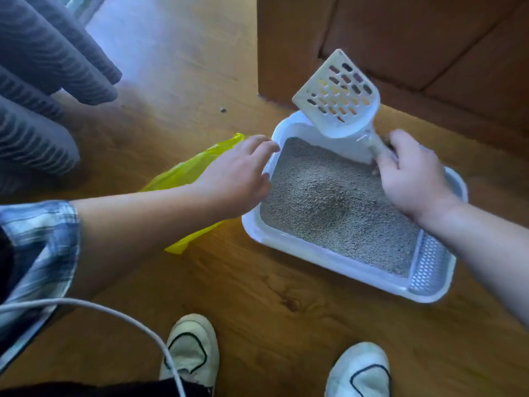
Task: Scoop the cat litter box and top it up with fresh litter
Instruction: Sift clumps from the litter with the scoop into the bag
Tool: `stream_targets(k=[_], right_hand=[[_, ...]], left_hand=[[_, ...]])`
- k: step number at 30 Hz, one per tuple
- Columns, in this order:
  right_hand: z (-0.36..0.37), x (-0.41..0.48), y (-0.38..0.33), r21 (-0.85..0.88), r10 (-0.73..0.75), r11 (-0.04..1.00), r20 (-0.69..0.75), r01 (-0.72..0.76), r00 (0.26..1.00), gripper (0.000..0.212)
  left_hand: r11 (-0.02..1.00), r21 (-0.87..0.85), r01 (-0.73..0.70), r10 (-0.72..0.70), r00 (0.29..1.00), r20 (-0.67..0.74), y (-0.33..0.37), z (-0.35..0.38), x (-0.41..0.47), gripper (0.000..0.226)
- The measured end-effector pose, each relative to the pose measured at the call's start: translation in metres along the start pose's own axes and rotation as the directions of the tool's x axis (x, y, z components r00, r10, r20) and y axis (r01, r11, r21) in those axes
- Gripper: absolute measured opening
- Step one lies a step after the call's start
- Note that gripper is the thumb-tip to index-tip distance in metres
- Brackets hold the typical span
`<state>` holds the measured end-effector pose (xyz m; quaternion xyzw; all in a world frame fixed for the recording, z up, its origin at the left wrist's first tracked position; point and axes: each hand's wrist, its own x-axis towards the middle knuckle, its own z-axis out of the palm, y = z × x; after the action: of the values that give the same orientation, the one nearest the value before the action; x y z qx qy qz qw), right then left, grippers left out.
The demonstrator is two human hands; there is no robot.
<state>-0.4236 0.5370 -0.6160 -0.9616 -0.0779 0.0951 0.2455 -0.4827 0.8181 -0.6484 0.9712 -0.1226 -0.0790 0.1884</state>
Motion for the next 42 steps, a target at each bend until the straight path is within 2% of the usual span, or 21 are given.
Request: stream_targets(k=[2, 5, 7, 9, 11, 12, 15, 18, 21, 24, 28, 31, 36, 42], right_hand=[[-0.017, -0.007, 0.017, -0.043, 0.049, 0.998, -0.005, -0.049, 0.999, 0.009], [-0.042, -0.017, 0.039, -0.227, 0.170, 0.964, 0.120, -0.140, 0.978, 0.014], [-0.051, -0.021, 0.053, -0.439, 0.285, 0.886, 0.261, -0.149, 0.922, 0.021], [-0.055, -0.022, 0.064, -0.626, 0.422, 0.771, 0.367, -0.115, 0.829, 0.027], [-0.054, -0.022, 0.070, -0.721, 0.521, 0.687, 0.407, -0.086, 0.750, 0.034], [-0.053, -0.022, 0.071, -0.745, 0.548, 0.661, 0.401, -0.087, 0.734, 0.034], [-0.047, -0.017, 0.067, -0.795, 0.579, 0.600, 0.355, -0.089, 0.733, 0.026], [-0.046, -0.006, 0.057, -0.824, 0.581, 0.563, 0.341, -0.062, 0.739, 0.021], [-0.042, 0.006, 0.051, -0.840, 0.570, 0.541, 0.333, -0.039, 0.751, 0.018], [-0.029, 0.012, 0.051, -0.820, 0.535, 0.572, 0.345, -0.030, 0.772, 0.012], [-0.009, 0.013, 0.058, -0.756, 0.433, 0.653, 0.417, 0.040, 0.799, 0.019], [0.004, 0.013, 0.066, -0.690, 0.359, 0.721, 0.449, 0.063, 0.819, 0.023], [0.030, -0.002, 0.068, -0.436, 0.346, 0.894, 0.529, -0.102, 0.775, 0.033], [0.063, -0.017, 0.064, -0.276, 0.325, 0.939, 0.535, -0.202, 0.780, 0.034]], left_hand=[[0.997, 0.053, -0.054, 0.054, 0.999, 0.003, 0.018, 0.009, 0.020, 0.051], [0.971, 0.230, -0.069, 0.043, 0.992, 0.117, 0.031, 0.031, 0.040, 0.058], [0.938, 0.335, -0.092, 0.026, 0.980, 0.196, 0.032, 0.048, 0.041, 0.059], [0.903, 0.406, -0.143, 0.056, 0.974, 0.219, 0.031, 0.057, 0.037, 0.059], [0.884, 0.440, -0.157, 0.074, 0.977, 0.199, 0.031, 0.057, 0.035, 0.053], [0.886, 0.435, -0.161, 0.087, 0.979, 0.186, 0.032, 0.056, 0.036, 0.049], [0.903, 0.371, -0.215, 0.202, 0.977, 0.073, 0.033, 0.051, 0.035, 0.039], [0.905, 0.300, -0.301, 0.342, 0.935, -0.094, 0.025, 0.045, 0.028, 0.037], [0.905, 0.257, -0.340, 0.377, 0.920, -0.107, 0.013, 0.043, 0.020, 0.038], [0.907, 0.254, -0.335, 0.364, 0.928, -0.076, 0.006, 0.048, 0.016, 0.038], [0.913, 0.256, -0.319, 0.339, 0.940, -0.038, 0.005, 0.054, 0.018, 0.032], [0.924, 0.227, -0.308, 0.329, 0.942, -0.061, 0.006, 0.055, 0.018, 0.034], [0.941, 0.189, -0.281, 0.294, 0.955, -0.044, 0.005, 0.058, 0.019, 0.037], [0.947, 0.189, -0.258, 0.272, 0.961, -0.051, 0.003, 0.062, 0.020, 0.041]])
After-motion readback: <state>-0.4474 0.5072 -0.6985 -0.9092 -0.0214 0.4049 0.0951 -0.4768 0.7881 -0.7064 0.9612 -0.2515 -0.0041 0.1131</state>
